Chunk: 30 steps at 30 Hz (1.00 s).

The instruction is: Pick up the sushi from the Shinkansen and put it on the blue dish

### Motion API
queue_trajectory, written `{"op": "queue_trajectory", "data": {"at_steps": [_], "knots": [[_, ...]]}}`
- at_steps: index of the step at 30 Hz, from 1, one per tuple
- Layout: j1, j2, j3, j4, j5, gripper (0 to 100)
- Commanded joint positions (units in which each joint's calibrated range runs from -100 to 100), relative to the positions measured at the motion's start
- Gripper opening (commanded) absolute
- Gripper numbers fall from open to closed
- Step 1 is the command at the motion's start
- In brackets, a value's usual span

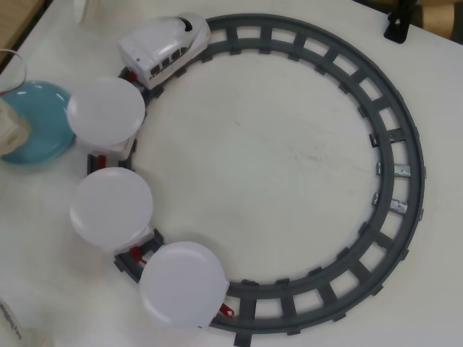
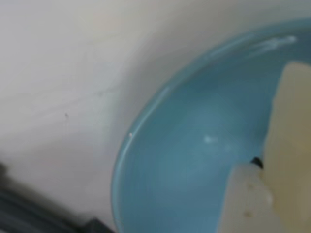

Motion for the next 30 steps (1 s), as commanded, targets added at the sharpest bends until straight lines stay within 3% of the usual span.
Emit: {"op": "queue_trajectory", "data": {"at_steps": [1,6,12,19,30], "knots": [[-0.47,0.4,-4.25,-0.59,-0.34,6],[-0.74,1.98,-5.6,-0.5,-0.34,6],[-1.09,1.23,-5.69,-0.08,-0.34,17],[-1.09,1.15,-6.05,1.37,-0.34,20],[-1.18,1.07,-32.74,22.09,0.03,20]]}}
